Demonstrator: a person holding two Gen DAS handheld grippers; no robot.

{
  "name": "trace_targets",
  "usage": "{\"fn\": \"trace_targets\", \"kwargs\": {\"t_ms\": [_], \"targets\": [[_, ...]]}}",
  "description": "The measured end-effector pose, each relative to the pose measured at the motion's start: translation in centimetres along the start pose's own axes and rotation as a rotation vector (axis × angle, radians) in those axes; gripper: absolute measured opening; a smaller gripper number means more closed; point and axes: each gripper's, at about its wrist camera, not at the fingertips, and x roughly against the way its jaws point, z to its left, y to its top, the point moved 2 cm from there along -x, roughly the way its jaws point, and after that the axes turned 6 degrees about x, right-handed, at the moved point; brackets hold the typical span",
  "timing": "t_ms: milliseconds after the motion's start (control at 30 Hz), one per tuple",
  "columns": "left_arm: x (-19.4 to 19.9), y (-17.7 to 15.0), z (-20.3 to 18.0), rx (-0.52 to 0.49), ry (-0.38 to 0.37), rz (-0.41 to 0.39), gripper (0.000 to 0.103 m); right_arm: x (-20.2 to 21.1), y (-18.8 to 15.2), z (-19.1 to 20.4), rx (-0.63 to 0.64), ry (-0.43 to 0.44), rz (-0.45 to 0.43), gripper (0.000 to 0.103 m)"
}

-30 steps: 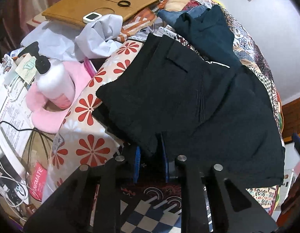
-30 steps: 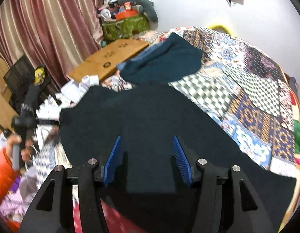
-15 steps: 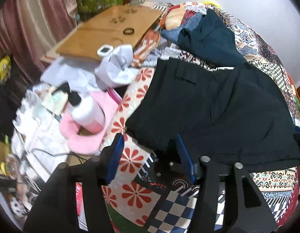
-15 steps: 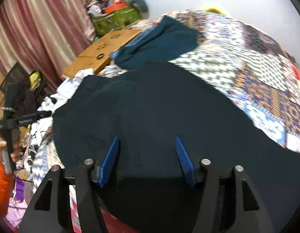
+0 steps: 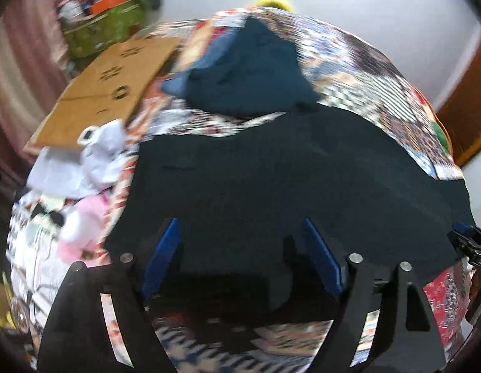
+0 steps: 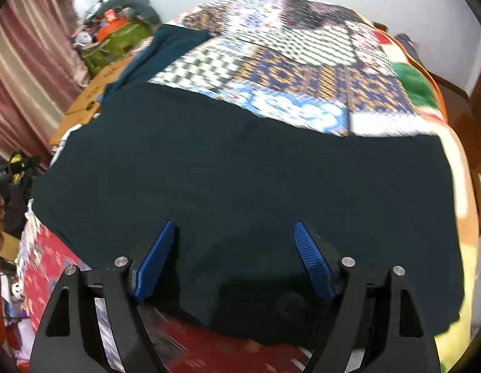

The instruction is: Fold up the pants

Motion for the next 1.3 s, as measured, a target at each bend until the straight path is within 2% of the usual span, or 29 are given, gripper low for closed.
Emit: {"fn": "trace_targets", "kwargs": {"t_ms": [100, 233, 367, 500, 567, 667, 767, 867, 967, 1033, 1200, 1300], "targets": [[-1.1, 0.0, -3.5, -0.086, -0.036, 0.033, 0.084, 1.3, -1.4, -1.8, -0.044, -0.019, 0.007, 0.074], [-2.4, 0.1, -8.0, -0.202, -0.056, 0.069, 0.086, 4.6, -3.2, -2.9, -0.100, -0.037, -0.054, 0.074], [-3.1, 0.6, -11.3, -0.266, -0.064, 0.083, 0.086, 7.5, -5.9, -4.3, -0.207, -0.037, -0.121, 0.076], [-3.7, 0.7, -14.0, -0.300, -0.078, 0.104, 0.087, 7.2, -8.6, -5.9, -0.312, -0.051, -0.105, 0.075], [-3.9, 0.4, -15.1, -0.318, -0.068, 0.098, 0.090, 7.3, -9.1, -6.7, -0.354, -0.029, -0.132, 0.074], [-4.0, 0.2, -16.2, -0.346, -0.041, 0.075, 0.092, 7.5, -8.9, -7.6, -0.405, -0.014, -0.183, 0.074], [-4.0, 0.3, -16.8, -0.348, -0.031, 0.071, 0.093, 7.2, -8.2, -8.2, -0.426, -0.035, -0.220, 0.074], [-4.7, 0.4, -17.2, -0.321, -0.065, 0.111, 0.097, 7.0, -7.3, -8.8, -0.436, -0.051, -0.248, 0.063], [-4.9, 0.3, -18.0, -0.327, -0.056, 0.108, 0.098, 7.1, -6.7, -10.0, -0.459, -0.074, -0.269, 0.038], [-5.0, 0.2, -18.8, -0.338, -0.058, 0.111, 0.098, 7.5, -6.7, -10.9, -0.468, -0.085, -0.273, 0.015], [-5.4, -0.2, -20.8, -0.366, -0.078, 0.126, 0.098, 8.5, -6.3, -12.9, -0.438, -0.096, -0.287, 0.010], [-5.6, -0.4, -21.8, -0.380, -0.080, 0.124, 0.098, 9.1, -5.6, -13.4, -0.404, -0.145, -0.292, 0.009]]}}
